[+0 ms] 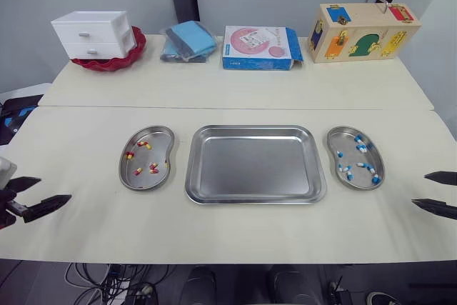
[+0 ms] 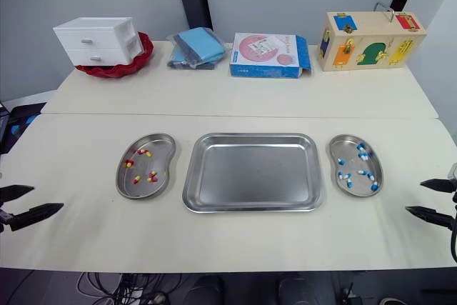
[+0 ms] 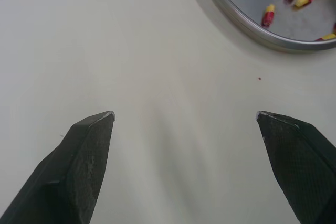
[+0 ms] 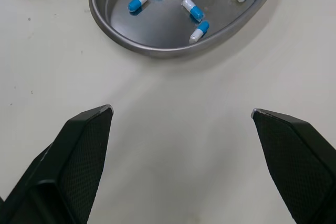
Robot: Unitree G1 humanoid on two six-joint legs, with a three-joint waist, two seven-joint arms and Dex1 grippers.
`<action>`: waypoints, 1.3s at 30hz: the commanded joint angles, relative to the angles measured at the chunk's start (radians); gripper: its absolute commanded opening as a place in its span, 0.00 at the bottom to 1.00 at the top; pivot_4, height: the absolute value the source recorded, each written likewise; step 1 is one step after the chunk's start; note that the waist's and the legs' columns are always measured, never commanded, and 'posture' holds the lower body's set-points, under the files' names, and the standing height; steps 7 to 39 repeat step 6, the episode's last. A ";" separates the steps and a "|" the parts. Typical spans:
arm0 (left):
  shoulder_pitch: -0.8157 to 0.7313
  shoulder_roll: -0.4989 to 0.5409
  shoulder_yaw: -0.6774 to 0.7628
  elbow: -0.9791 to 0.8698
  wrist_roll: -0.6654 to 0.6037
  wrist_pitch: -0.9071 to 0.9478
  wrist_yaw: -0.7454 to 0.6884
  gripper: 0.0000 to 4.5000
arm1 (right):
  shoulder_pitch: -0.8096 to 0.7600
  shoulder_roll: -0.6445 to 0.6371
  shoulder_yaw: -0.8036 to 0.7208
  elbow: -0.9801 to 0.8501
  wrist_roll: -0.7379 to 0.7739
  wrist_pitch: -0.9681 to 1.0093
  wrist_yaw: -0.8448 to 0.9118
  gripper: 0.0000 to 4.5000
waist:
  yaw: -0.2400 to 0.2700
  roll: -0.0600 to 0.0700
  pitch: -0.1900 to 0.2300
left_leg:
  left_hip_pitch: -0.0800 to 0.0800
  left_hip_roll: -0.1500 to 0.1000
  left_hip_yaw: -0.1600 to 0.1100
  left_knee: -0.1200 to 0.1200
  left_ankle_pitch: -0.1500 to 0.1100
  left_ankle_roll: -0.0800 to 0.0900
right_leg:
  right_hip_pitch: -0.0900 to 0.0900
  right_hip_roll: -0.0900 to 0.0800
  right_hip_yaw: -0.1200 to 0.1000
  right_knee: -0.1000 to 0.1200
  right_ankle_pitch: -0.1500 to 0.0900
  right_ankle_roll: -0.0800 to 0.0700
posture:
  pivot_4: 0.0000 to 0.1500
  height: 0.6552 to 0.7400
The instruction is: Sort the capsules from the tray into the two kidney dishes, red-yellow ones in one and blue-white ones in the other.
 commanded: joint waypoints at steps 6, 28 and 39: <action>-0.034 -0.009 -0.027 0.010 0.063 -0.066 -0.020 1.00 | -0.027 0.016 -0.005 -0.014 0.009 -0.009 -0.013 0.99 | 0.000 0.001 0.000 | -0.001 0.000 0.000 0.000 0.000 0.000 | -0.001 0.000 0.000 0.000 0.000 0.000 | 1.00 1.00; -0.034 -0.009 -0.027 0.010 0.063 -0.066 -0.020 1.00 | -0.027 0.016 -0.005 -0.014 0.009 -0.009 -0.013 0.99 | 0.000 0.001 0.000 | -0.001 0.000 0.000 0.000 0.000 0.000 | -0.001 0.000 0.000 0.000 0.000 0.000 | 1.00 1.00; -0.034 -0.009 -0.027 0.010 0.063 -0.066 -0.020 1.00 | -0.027 0.016 -0.005 -0.014 0.009 -0.009 -0.013 0.99 | 0.000 0.001 0.000 | -0.001 0.000 0.000 0.000 0.000 0.000 | -0.001 0.000 0.000 0.000 0.000 0.000 | 1.00 1.00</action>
